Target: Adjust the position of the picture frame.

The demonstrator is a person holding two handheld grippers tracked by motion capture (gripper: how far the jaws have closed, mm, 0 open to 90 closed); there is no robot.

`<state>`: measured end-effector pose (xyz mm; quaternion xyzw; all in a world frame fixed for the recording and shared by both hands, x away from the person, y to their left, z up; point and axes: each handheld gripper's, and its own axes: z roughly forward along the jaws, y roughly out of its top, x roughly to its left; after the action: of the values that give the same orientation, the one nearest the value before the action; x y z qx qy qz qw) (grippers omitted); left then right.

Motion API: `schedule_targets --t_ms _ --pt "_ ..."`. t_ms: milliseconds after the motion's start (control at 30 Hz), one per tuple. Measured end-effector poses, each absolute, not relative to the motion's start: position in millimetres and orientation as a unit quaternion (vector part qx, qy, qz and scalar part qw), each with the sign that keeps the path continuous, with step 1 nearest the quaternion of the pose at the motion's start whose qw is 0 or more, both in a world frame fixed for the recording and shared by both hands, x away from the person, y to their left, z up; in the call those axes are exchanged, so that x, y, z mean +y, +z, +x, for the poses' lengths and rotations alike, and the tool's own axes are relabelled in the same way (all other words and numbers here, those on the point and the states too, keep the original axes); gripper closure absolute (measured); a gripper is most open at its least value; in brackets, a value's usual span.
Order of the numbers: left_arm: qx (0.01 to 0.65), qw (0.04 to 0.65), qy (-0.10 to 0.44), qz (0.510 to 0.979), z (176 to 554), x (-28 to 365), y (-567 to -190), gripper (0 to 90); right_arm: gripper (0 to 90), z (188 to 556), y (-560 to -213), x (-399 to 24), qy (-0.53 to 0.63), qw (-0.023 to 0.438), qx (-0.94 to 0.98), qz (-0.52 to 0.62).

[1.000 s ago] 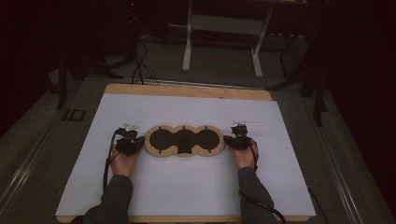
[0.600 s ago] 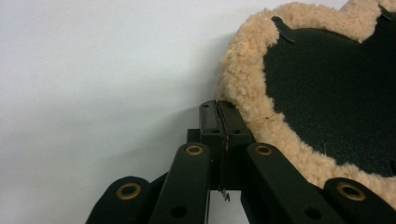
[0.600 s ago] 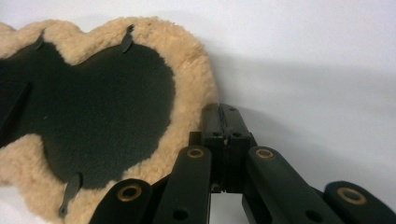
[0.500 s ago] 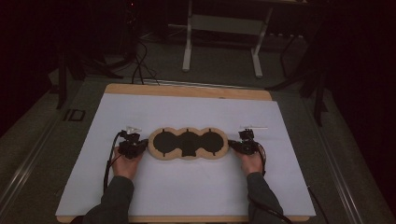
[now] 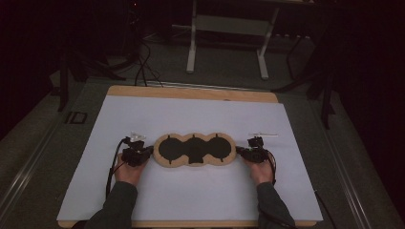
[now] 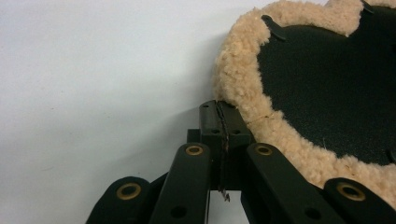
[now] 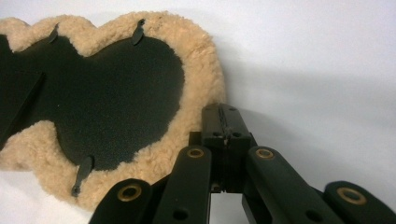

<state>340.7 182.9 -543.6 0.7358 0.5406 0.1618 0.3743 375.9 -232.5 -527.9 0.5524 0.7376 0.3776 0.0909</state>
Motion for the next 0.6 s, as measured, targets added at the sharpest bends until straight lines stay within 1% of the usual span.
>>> schedule_targets --t_ms 167,333,467,600 --pt "0.542 0.383 0.158 0.731 345.7 183.8 -545.0 90.0 90.0 371.7 -523.9 -231.4 0.366 0.097 0.751 0.541" --pt "0.542 0.376 0.164 0.733 344.6 182.3 -544.1 90.0 90.0 370.6 -522.6 -230.5 0.363 0.104 0.756 0.534" --pt "0.546 0.364 0.176 0.734 343.3 180.3 -542.8 89.8 88.9 364.7 -523.3 -226.8 0.353 0.133 0.766 0.521" --pt "0.549 0.357 0.179 0.734 341.6 182.5 -540.7 85.2 85.9 359.4 -520.5 -224.1 0.342 0.151 0.775 0.51"
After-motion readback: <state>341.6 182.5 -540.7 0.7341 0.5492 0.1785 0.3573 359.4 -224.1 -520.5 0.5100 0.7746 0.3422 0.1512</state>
